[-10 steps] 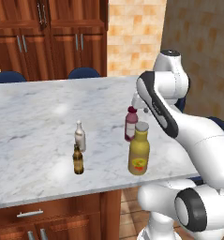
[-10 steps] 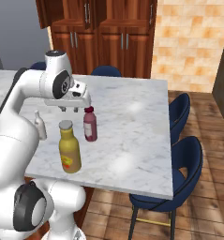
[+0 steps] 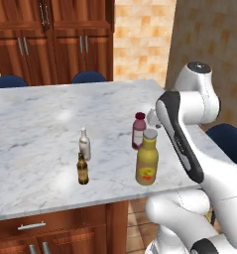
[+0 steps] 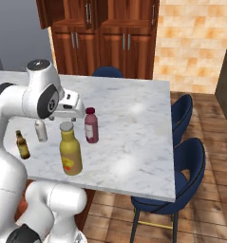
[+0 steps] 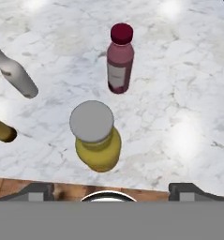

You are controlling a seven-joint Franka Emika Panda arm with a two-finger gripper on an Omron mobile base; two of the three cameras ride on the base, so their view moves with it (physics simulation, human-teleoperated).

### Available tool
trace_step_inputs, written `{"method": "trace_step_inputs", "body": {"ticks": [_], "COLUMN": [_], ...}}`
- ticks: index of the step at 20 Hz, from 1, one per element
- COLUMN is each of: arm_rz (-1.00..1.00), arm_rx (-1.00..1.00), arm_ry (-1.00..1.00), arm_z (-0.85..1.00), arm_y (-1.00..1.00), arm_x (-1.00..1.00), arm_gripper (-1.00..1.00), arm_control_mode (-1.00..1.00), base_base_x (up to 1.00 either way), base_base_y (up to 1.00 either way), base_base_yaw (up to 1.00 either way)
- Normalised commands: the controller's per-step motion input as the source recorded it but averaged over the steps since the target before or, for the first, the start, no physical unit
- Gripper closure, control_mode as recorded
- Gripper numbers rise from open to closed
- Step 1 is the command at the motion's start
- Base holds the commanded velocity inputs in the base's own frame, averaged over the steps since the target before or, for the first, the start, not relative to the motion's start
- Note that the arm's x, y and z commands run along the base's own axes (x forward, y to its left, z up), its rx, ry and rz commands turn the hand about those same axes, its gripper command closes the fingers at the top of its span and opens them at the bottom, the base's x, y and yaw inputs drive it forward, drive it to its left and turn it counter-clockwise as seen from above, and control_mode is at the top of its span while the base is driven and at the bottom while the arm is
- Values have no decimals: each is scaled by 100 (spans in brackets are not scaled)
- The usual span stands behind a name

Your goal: Sort all alcoholic drinks to one cabinet, and non-alcoholic drinks to the other.

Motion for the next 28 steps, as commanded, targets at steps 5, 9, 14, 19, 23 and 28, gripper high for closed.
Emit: {"method": "trace_step_inputs", "body": {"ticks": [5, 9, 14, 19, 23, 28], "arm_rz": [0, 0, 0, 0, 0, -4], "arm_rx": [0, 0, 0, -1, 0, 0], "arm_ry": [-5, 0, 2, 0, 0, 0], "arm_z": [-24, -15, -27, -31, -21, -9], "arm_y": [0, 3, 32, 33, 11, 0], "arm_x": [-63, -11, 0, 0, 2, 17], "arm_gripper": [-100, -100, -100, -100, -100, -100], "arm_control_mode": [-100, -100, -100, -100, -100, -100], "base_base_x": [0, 0, 0, 0, 0, 0], "base_base_y": [0, 0, 0, 0, 0, 0], "base_base_yaw": [0, 0, 0, 0, 0, 0]}}
